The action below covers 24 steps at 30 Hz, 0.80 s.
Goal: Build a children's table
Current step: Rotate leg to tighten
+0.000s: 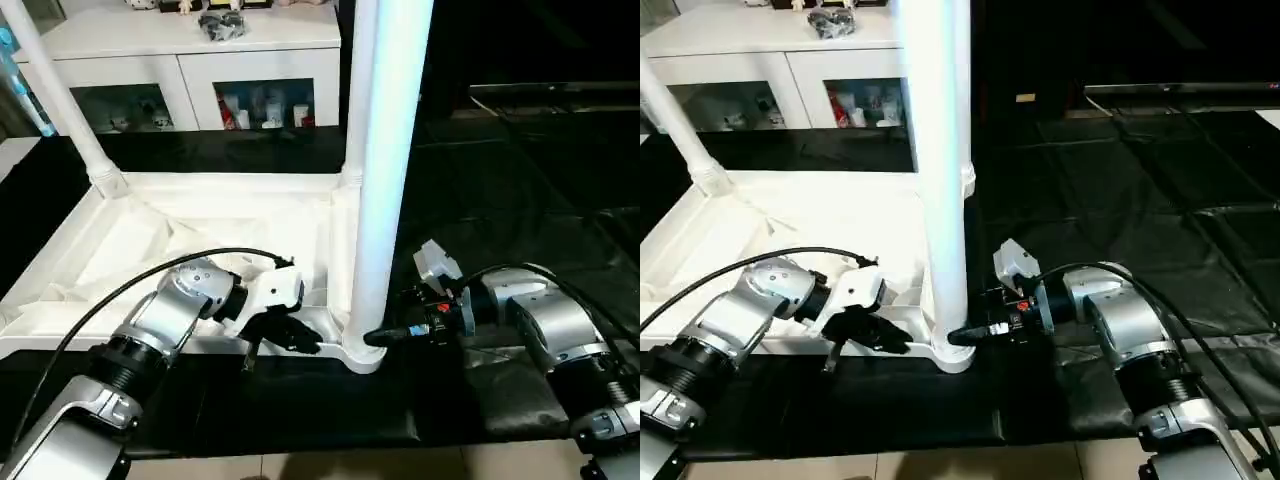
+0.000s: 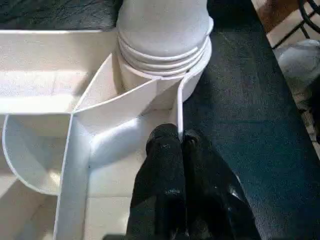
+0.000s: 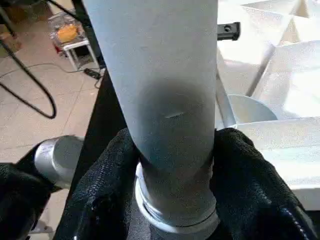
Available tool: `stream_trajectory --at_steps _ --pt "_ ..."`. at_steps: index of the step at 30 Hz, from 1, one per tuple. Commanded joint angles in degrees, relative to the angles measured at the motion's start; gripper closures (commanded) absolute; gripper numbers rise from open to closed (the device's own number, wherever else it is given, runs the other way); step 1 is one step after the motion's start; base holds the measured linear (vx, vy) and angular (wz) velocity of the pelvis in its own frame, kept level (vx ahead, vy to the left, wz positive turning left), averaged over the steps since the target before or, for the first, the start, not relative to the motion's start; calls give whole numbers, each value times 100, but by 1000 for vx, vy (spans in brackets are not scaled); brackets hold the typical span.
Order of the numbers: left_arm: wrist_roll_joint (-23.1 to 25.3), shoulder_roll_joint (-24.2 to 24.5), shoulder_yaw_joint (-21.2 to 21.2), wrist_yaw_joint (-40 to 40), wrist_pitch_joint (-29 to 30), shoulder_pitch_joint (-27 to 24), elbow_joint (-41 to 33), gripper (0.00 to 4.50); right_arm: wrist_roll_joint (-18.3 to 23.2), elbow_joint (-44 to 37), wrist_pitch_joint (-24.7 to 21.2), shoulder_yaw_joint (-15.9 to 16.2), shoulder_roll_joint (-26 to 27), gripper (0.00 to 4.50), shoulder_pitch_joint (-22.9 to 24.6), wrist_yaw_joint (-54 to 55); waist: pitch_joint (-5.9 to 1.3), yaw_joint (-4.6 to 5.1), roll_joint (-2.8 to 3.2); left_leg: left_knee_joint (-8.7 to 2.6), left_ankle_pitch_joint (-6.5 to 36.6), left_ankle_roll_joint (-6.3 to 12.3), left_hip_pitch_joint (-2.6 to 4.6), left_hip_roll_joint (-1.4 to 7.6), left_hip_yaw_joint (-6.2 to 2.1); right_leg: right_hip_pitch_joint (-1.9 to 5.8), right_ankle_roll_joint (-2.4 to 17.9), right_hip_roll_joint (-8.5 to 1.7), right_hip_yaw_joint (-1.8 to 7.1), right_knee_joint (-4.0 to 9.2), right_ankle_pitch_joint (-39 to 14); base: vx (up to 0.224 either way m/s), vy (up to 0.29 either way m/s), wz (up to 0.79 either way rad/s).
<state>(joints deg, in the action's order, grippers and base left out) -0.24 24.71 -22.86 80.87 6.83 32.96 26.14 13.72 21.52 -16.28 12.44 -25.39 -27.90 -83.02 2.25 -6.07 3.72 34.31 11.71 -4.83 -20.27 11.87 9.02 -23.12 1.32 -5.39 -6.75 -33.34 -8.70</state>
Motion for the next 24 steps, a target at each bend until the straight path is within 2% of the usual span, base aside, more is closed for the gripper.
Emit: stream_trajectory --at_steps 1,2,3,4,5,6,7,8,9,13,14,15,17,18,20,23,24 --pt "-25 -251 116 -441 162 153 -40 450 93 -257 -278 37 199 254 121 364 -378 34 -125 -375 686 472 -2 116 62 339 961 -295 283 358 -1827 0 0 0" --pt "-11 -328 165 -615 254 198 7 450 48 -318 -373 5 291 254 165 640 -367 36 -107 -379 718 428 -4 112 57 336 917 -284 282 368 -1914 0 0 0" --pt "18 -464 250 -924 427 277 90 450 -37 -416 -537 -57 468 254 234 1144 -352 55 -117 -393 740 348 -5 98 52 335 857 -277 276 383 -2034 0 0 0" --pt "22 -565 307 -1121 533 323 134 450 -82 -460 -630 -108 608 255 257 1465 -362 76 -88 -393 816 269 3 69 42 351 761 -289 255 400 -2251 0 0 0" --pt "23 -591 322 -1171 560 335 145 450 -94 -471 -654 -120 644 255 262 1547 -347 110 -111 -404 834 253 -9 64 51 352 700 -274 259 434 -2327 0 0 0" --pt "21 -777 423 -1513 754 413 214 450 -150 -545 -869 -203 891 255 287 2056 -333 156 -101 -403 932 205 8 54 52 332 636 -268 252 464 -2495 0 0 0" --pt "31 -937 490 -1788 881 498 292 450 -232 -546 -932 -255 1101 255 279 2458 -327 204 -89 -404 977 162 -11 30 44 343 568 -262 231 490 -2619 0 0 0" --pt "40 -1036 529 -1959 966 553 336 450 -286 -549 -968 -283 1230 255 273 2709 -342 210 -90 -399 994 131 1 23 36 347 541 -273 217 486 -2660 0 0 0" --pt "32 -1196 601 -2215 1094 651 438 450 -375 -484 -1028 -322 1405 255 221 3059 -348 258 -64 -407 1005 128 -9 21 18 353 532 -273 219 482 -2617 0 0 0" --pt "63 -1662 764 -3002 1263 922 738 450 -622 -212 -1179 -440 1946 255 -1 4144 -364 390 -82 -385 911 189 -39 -7 21 359 614 -252 210 483 -2384 0 0 0" --pt "76 -1737 803 -3143 1290 965 791 450 -678 -191 -1187 -424 2033 256 -36 4296 -381 407 -27 -378 825 230 -42 -2 13 368 678 -260 216 458 -2178 0 0 0" --pt "84 -1782 830 -3227 1310 991 824 450 -713 -182 -1190 -408 2083 256 -55 4377 -392 419 -58 -369 741 291 -43 -2 24 369 736 -253 222 455 -1968 0 0 0" --pt "117 -1897 905 -3458 1326 1048 898 450 -740 -144 -1167 -415 2288 256 -129 4614 -410 415 -57 -363 565 360 -64 -3 20 397 845 -257 228 408 -1654 0 0 0" --pt "139 -1978 973 -3582 1345 1059 899 450 -700 -189 -1026 -430 2455 256 -147 4693 -407 413 -53 -359 499 397 -56 10 29 381 912 -259 238 399 -1498 0 0 0" --pt "150 -1980 975 -3590 1371 1052 873 450 -675 -247 -963 -463 2507 190 -124 4711 -415 393 -61 -360 458 452 -52 17 28 395 985 -258 239 378 -1346 0 0 0" --pt "153 -1886 933 -3464 1308 997 803 450 -581 -301 -871 -633 2561 185 -100 4765 -415 402 -51 -373 422 516 -60 36 17 407 1052 -267 241 355 -1201 0 0 0" --pt "145 -1827 915 -3374 1253 959 766 450 -578 -339 -832 -628 2503 170 -72 4686 -413 402 -43 -372 451 515 -45 40 20 400 1069 -265 243 360 -1171 0 0 0"
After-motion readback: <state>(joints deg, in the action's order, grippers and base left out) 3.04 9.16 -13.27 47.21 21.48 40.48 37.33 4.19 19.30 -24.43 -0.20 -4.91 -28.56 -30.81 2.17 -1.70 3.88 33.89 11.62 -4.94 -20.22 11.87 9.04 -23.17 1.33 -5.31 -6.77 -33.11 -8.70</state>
